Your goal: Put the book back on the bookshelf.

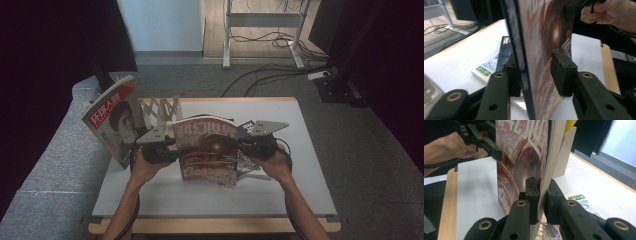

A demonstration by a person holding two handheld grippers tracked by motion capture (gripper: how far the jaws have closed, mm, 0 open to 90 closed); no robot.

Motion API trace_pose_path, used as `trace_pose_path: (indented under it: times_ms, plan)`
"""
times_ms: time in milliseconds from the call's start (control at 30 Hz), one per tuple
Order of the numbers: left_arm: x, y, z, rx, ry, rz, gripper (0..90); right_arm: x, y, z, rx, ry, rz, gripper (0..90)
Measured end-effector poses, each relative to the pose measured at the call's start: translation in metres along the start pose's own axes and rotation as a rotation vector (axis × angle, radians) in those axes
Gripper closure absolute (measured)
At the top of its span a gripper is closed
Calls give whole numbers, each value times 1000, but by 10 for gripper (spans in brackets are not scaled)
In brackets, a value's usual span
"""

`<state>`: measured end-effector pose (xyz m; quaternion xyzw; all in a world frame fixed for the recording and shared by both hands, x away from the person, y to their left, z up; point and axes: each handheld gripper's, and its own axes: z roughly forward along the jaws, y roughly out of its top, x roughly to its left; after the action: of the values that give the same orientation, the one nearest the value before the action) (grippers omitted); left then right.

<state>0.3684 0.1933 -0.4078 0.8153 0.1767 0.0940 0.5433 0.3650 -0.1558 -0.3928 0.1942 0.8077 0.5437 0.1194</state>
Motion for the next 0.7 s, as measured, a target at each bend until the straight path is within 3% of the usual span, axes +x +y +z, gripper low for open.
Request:
trace_pose_path:
  times_ms: [567,700]
  plan:
    - [5,47,-15,-15,44,26,693,1,2,1,4,10,-3,804]
    - [5,51,-14,1,33,28,793,0,2,0,7,7,2,800]
